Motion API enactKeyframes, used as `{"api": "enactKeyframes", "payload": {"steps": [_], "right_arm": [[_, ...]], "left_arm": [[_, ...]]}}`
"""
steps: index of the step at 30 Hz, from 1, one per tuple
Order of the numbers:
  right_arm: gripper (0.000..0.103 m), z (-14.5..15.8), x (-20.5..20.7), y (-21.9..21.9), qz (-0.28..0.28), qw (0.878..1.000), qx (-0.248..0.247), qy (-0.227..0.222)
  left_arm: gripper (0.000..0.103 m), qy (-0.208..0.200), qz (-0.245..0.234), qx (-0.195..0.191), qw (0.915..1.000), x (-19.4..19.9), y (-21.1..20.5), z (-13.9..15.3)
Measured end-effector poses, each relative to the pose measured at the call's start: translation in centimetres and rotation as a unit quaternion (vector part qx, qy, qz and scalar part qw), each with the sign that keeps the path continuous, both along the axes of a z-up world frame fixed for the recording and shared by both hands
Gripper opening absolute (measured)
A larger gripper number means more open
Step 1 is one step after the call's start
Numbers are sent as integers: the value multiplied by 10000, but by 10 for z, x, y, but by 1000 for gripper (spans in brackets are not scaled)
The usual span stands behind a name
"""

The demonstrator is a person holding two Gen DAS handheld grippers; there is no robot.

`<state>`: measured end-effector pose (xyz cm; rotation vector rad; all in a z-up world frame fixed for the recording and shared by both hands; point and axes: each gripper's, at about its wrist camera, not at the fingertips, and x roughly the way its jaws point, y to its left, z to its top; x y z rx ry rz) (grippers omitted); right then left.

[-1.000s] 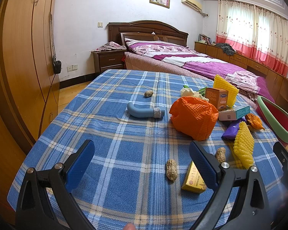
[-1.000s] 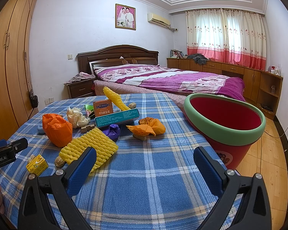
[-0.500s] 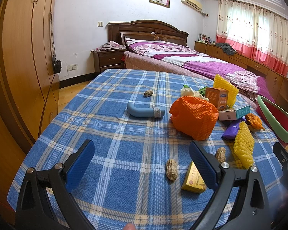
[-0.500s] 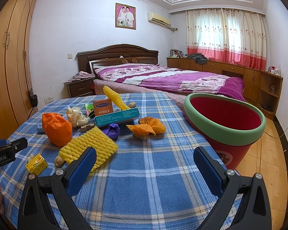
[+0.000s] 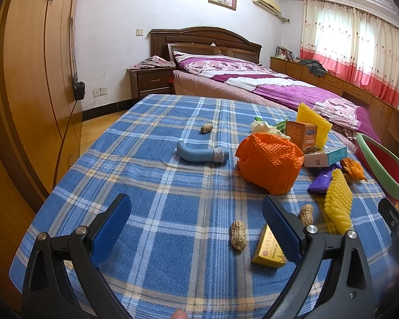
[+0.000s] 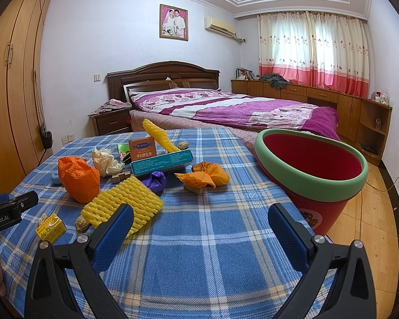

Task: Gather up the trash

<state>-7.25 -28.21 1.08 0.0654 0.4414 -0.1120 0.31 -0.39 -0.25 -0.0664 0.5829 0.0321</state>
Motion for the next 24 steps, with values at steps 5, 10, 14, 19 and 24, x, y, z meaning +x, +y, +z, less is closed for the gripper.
{"api": "enactKeyframes", "payload": {"steps": [5, 10, 14, 19, 24], "right_arm": [[103, 0, -3, 0, -39, 10000, -45, -1], [103, -4, 1, -5, -69, 9999, 57, 86], [103, -1, 5, -18, -100, 9985, 441, 297], [103, 6, 7, -31, -177, 9963, 740, 409], [103, 18, 6, -33, -138, 9946, 853, 571]], "left_arm": [[98, 43, -27, 75, 10000, 2, -3, -1], [98, 134, -169, 90, 9997, 6, -10, -2], [98, 139, -342, 141, 9992, 12, -18, 6], [98, 212, -476, 211, 9984, 25, -32, 17], [93, 511, -742, 155, 9958, 46, -43, 20]]}}
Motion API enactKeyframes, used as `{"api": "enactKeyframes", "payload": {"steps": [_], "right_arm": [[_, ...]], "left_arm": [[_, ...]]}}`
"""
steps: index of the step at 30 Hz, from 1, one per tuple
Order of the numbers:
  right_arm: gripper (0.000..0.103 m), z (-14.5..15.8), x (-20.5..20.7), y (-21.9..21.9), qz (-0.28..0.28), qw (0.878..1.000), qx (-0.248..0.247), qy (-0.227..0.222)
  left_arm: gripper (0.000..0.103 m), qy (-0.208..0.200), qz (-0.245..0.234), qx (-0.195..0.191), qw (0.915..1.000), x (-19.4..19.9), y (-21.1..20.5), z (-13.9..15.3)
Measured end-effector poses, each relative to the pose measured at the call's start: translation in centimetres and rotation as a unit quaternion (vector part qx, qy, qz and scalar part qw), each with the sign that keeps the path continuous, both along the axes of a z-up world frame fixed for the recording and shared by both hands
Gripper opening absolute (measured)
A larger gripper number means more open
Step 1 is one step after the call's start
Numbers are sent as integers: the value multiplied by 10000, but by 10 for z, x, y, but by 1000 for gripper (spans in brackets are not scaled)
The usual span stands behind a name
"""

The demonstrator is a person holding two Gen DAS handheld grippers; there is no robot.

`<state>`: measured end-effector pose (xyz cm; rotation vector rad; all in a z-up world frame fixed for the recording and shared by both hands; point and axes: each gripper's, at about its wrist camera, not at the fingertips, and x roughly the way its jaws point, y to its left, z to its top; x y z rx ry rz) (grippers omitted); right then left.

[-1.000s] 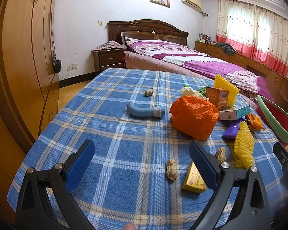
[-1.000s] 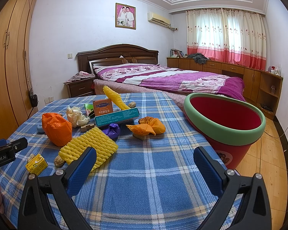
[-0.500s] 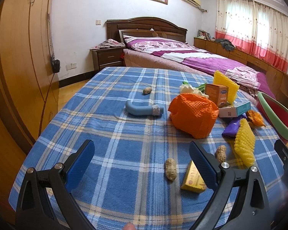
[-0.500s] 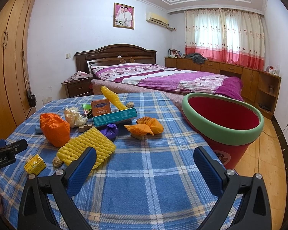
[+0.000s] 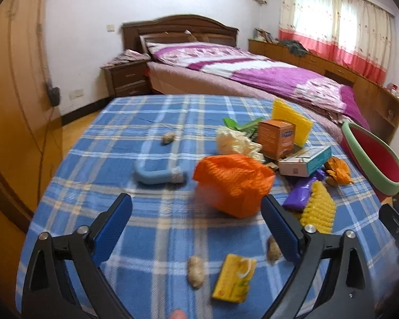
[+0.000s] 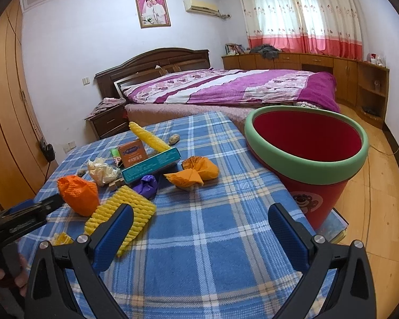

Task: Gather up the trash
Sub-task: 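Grasp the orange mesh bag with the left tool while the right tool grasps the yellow foam net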

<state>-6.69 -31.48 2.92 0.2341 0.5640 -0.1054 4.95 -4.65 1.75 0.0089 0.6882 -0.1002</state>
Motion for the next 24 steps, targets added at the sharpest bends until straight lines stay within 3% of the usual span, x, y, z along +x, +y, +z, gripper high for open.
{"api": "enactKeyframes", "payload": {"steps": [9, 14, 20, 24], "right_arm": [[103, 10, 12, 11, 139, 9992, 221, 315], [103, 5, 26, 23, 124, 9978, 132, 644], [103, 0, 44, 39, 125, 9942, -128, 1063], [103, -4, 58, 49, 176, 9914, -74, 1298]], "left_arm": [[76, 366, -640, -43, 9973, 29, -19, -6], [41, 624, -914, -521, 9925, 44, -9, -12], [22, 633, -1383, -986, 9834, 45, -1, -14], [17, 827, -1561, -1223, 9766, 52, 2, -16]]}}
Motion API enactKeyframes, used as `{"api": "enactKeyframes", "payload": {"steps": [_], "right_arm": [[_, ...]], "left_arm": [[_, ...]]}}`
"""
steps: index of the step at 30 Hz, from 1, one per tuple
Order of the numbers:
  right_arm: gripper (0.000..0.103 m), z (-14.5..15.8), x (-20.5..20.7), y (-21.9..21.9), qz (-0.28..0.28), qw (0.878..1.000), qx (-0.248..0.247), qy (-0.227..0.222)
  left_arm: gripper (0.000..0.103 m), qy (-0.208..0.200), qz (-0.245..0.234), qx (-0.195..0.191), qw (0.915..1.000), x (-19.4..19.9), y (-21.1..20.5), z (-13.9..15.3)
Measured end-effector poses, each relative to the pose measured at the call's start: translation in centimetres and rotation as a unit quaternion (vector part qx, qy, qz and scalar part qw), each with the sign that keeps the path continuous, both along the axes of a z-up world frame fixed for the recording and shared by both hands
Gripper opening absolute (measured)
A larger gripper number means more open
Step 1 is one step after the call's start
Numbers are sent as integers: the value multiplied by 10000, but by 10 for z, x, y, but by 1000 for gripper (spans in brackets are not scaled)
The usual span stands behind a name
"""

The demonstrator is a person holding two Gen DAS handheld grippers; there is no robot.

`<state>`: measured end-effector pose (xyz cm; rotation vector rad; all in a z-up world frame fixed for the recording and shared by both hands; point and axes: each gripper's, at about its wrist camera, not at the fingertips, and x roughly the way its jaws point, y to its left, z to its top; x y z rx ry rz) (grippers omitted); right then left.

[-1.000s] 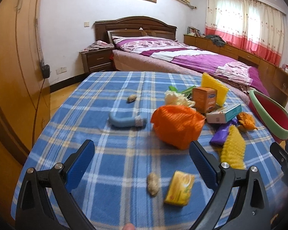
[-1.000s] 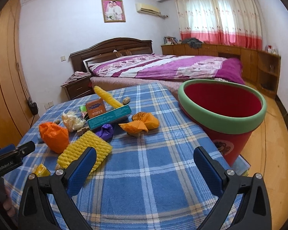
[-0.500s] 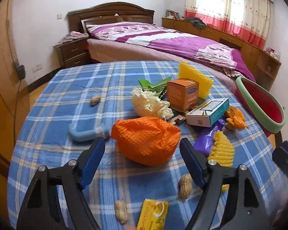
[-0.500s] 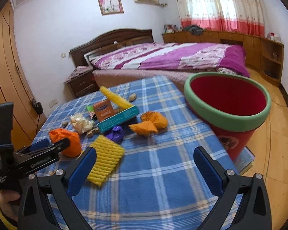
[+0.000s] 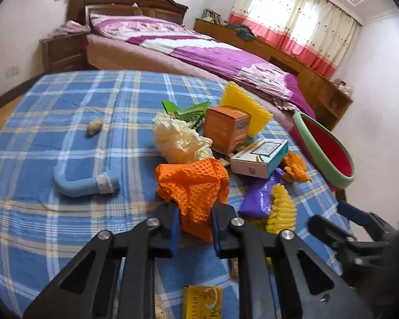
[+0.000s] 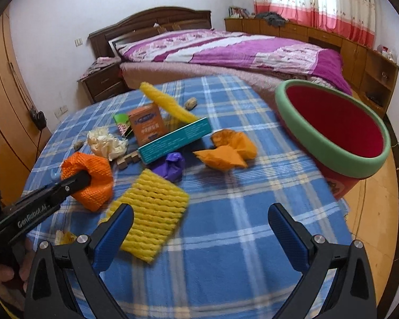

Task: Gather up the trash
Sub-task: 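Grasp the orange mesh bag with the left tool while the right tool grasps the yellow foam net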

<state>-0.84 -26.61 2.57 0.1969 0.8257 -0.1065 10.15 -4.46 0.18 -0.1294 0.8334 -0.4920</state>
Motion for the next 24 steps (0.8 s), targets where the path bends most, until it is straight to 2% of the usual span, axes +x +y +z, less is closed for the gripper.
{"api": "enactKeyframes", "payload": {"steps": [3, 7, 10, 12, 13, 14, 15, 17, 18, 21, 24], "right_arm": [[103, -2, 9, 10, 147, 9998, 63, 97], [98, -8, 12, 23, 356, 9993, 7, 142], [83, -14, 15, 29, 468, 9985, -18, 284], [66, -20, 15, 28, 501, 9978, 171, 394], [64, -22, 15, 27, 506, 9975, 254, 433], [55, -21, 12, 27, 478, 9979, 234, 376], [41, -21, 11, 28, 506, 9978, 233, 366], [34, -20, 5, 27, 538, 9972, 380, 357], [27, -18, 4, 26, 537, 9972, 397, 347], [14, -7, -9, 25, 596, 9972, 413, 162], [14, 5, -20, 22, 653, 9970, 402, -66]], "left_arm": [[16, 48, -71, -129, 9999, 1, 3, 1], [15, -184, 7, -205, 9996, -10, 8, 10], [15, -289, 159, -168, 9993, -18, 14, 16], [15, -302, 268, -167, 9990, -23, 20, 20], [15, -308, 346, -147, 9988, -26, 24, 22], [15, -303, 415, -129, 9986, -28, 26, 24], [15, -298, 462, -120, 9984, -30, 29, 25], [15, -282, 549, -92, 9980, -34, 34, 27], [15, -281, 575, -81, 9979, -36, 35, 29], [15, -329, 577, -77, 9978, -44, 35, 34], [15, -427, 520, -34, 9977, -53, 30, 43]]}}
